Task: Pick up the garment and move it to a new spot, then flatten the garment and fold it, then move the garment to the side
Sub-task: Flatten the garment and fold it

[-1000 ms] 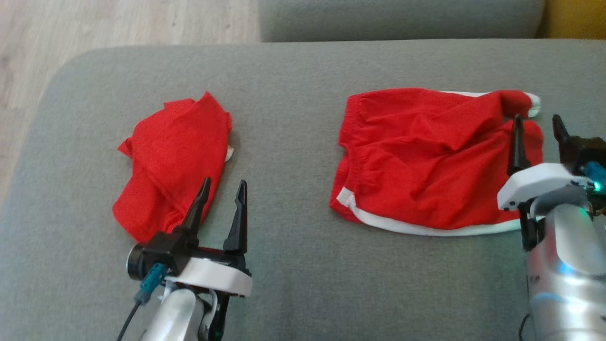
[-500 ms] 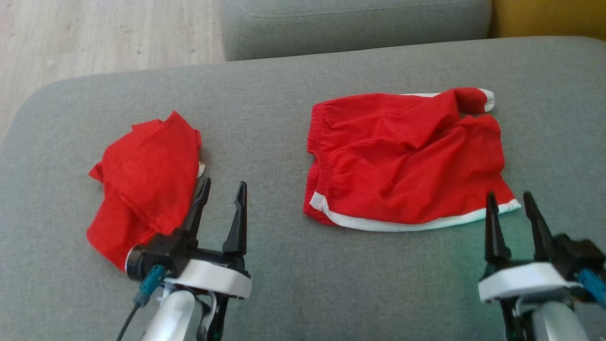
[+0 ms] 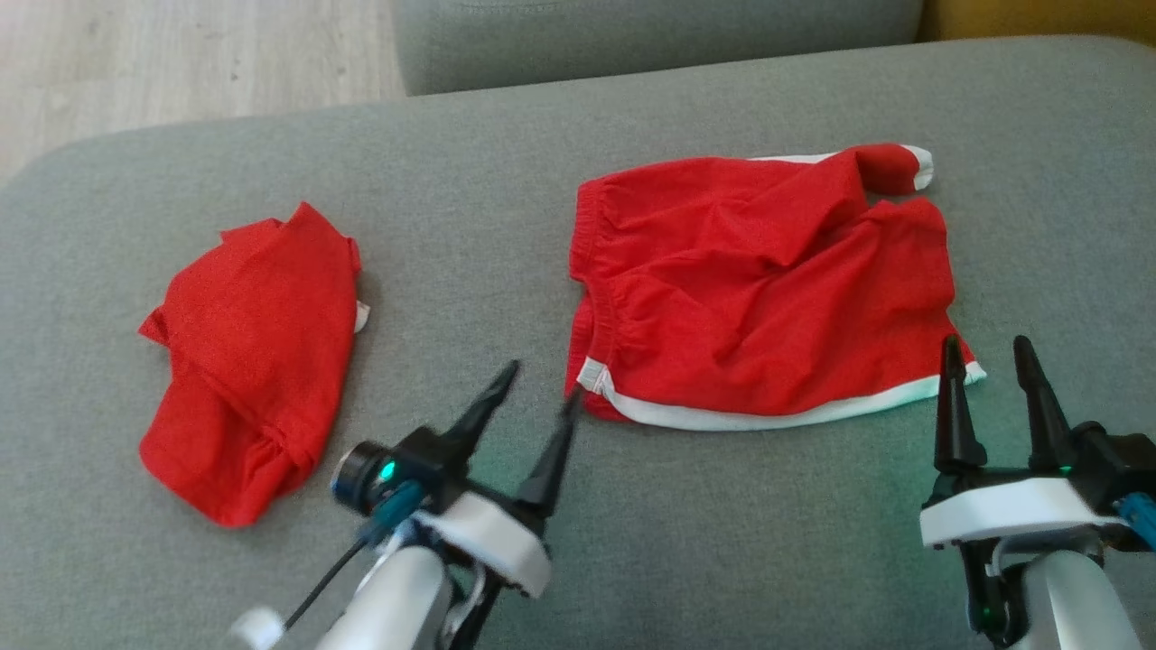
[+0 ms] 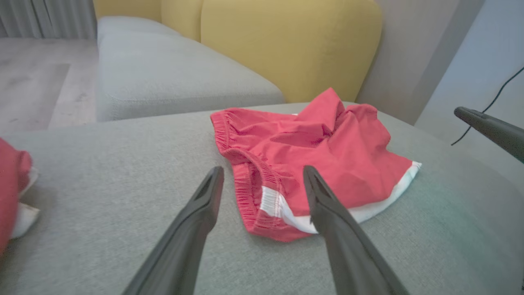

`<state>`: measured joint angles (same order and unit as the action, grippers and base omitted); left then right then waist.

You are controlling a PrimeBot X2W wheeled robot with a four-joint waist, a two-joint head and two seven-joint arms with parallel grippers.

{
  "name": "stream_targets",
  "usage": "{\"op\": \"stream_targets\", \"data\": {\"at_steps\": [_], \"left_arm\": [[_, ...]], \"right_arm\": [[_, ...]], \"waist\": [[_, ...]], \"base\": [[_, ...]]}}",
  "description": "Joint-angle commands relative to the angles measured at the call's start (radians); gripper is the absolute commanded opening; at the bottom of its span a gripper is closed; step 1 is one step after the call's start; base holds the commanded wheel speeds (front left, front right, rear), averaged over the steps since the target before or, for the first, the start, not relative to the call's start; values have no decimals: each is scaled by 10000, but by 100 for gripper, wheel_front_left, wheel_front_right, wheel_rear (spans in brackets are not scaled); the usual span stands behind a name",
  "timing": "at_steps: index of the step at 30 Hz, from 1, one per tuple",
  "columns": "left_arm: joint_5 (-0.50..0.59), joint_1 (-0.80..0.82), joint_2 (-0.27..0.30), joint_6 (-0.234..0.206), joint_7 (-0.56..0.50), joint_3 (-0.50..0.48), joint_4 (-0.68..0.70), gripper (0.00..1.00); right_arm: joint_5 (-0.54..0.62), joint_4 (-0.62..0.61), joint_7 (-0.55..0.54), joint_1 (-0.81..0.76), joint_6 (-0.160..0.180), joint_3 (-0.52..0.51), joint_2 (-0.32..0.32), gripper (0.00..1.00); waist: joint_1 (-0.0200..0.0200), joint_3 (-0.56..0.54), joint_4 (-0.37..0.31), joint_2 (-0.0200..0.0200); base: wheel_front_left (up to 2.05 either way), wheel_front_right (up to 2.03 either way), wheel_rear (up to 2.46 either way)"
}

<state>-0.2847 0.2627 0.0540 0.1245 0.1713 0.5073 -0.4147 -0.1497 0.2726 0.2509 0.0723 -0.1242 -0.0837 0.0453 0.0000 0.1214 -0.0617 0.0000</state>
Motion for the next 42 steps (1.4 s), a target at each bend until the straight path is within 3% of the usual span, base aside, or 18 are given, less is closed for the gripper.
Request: {"op": "stream_targets", "data": {"at_steps": [1, 13, 32, 33, 34, 35, 36, 42], "left_arm": [[-132, 644, 184, 47, -245, 89, 221, 100], [-855, 2050, 834, 59, -1594, 1405, -664, 100], [-1357, 2687, 1129, 61, -1637, 2034, -1187, 100], [-1390, 2694, 1118, 61, -1605, 2046, -1189, 85], [-1424, 2696, 1104, 61, -1583, 2064, -1198, 54], [-1463, 2692, 1085, 61, -1567, 2086, -1209, 7], [-1489, 2692, 1072, 61, -1551, 2109, -1222, 0], [-1564, 2678, 1064, 61, -1389, 2260, -1237, 0]], "right_arm": [[-64, -297, 108, 307, -65, 285, 50, 100], [-310, -143, 108, 604, -65, 693, 49, 100], [-470, -56, 108, 674, -65, 699, 49, 100], [-461, -45, 108, 674, -65, 688, 49, 100], [-453, -32, 108, 674, -65, 682, 49, 100], [-441, -14, 108, 674, -65, 681, 49, 100], [-433, -1, 108, 676, -65, 680, 49, 100], [-375, 92, 109, 688, -65, 611, 49, 100]], "waist": [[0, 115, -72, 0], [0, 658, -653, 0], [0, 821, -1094, 0], [0, 823, -1087, 0], [0, 822, -1081, 0], [0, 821, -1075, 0], [0, 822, -1069, 0], [0, 788, -993, 0]], "base": [[0, 0, 0], [0, 0, 0], [0, 0, 0], [0, 0, 0], [0, 0, 0], [0, 0, 0], [0, 0, 0], [0, 0, 0]]}}
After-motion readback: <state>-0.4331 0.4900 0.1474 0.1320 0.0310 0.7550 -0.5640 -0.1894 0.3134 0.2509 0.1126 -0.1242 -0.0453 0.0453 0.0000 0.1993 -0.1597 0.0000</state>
